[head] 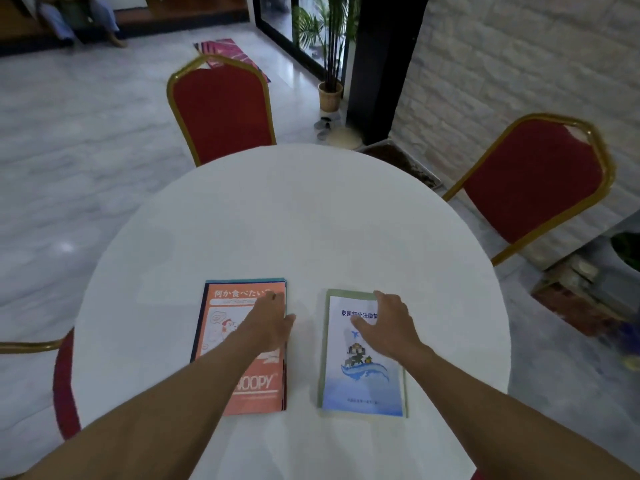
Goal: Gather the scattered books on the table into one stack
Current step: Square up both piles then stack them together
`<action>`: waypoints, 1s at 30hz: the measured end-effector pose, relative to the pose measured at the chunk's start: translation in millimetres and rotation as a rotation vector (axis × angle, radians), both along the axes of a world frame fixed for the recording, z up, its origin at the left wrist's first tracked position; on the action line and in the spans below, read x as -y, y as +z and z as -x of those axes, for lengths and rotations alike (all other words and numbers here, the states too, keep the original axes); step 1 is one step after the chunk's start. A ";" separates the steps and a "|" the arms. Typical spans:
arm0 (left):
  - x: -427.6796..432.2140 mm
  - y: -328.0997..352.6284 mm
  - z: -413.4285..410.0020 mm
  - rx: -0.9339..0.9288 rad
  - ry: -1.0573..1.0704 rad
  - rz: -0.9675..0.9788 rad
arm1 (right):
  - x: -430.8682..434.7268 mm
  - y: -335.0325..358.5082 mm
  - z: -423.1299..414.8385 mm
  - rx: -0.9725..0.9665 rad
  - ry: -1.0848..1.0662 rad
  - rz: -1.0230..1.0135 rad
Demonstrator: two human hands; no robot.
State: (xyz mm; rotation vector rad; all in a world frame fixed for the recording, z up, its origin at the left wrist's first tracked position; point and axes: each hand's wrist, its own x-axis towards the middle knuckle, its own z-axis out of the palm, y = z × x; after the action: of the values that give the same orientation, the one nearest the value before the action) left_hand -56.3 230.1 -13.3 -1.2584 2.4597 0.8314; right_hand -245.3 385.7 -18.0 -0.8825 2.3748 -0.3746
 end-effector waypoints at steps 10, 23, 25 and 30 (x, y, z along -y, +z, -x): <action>41.8 -5.3 -88.1 0.089 0.239 0.065 | 72.3 -17.1 -71.8 -0.002 0.211 -0.054; 50.7 -56.2 -129.9 0.043 0.420 -0.078 | 102.9 -51.4 -126.5 0.342 -0.038 -0.063; 54.5 -58.7 -129.1 0.006 0.481 -0.117 | 108.3 -49.6 -128.8 0.416 -0.128 -0.055; 61.7 -60.4 -125.3 -0.067 0.616 -0.252 | 119.7 -52.9 -130.9 0.612 -0.274 -0.072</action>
State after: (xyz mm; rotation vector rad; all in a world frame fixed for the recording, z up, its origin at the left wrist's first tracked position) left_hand 69.0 168.4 -73.8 -1.9344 1.9279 1.2938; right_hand -114.4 265.9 -70.9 -0.3342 1.9150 -0.5698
